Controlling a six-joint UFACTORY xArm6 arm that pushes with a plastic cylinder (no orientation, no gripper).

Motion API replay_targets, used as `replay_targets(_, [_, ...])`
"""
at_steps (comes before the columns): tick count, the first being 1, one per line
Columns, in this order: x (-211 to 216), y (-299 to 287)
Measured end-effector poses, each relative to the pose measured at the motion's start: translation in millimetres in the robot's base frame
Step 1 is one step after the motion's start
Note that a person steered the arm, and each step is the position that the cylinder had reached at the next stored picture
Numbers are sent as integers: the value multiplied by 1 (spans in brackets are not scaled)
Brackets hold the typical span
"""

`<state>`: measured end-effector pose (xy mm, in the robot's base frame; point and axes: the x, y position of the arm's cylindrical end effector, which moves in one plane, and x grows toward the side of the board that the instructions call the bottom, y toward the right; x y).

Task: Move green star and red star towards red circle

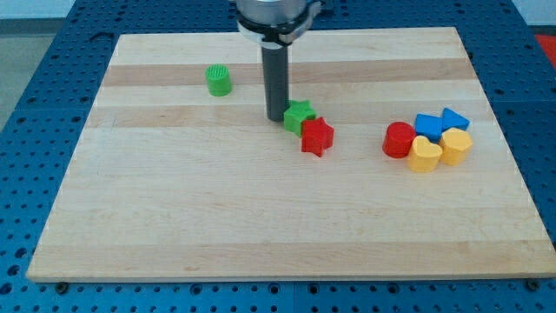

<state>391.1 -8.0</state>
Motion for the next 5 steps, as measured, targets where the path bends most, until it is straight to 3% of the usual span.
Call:
replay_targets(3, [6,83])
replay_targets(5, [6,97])
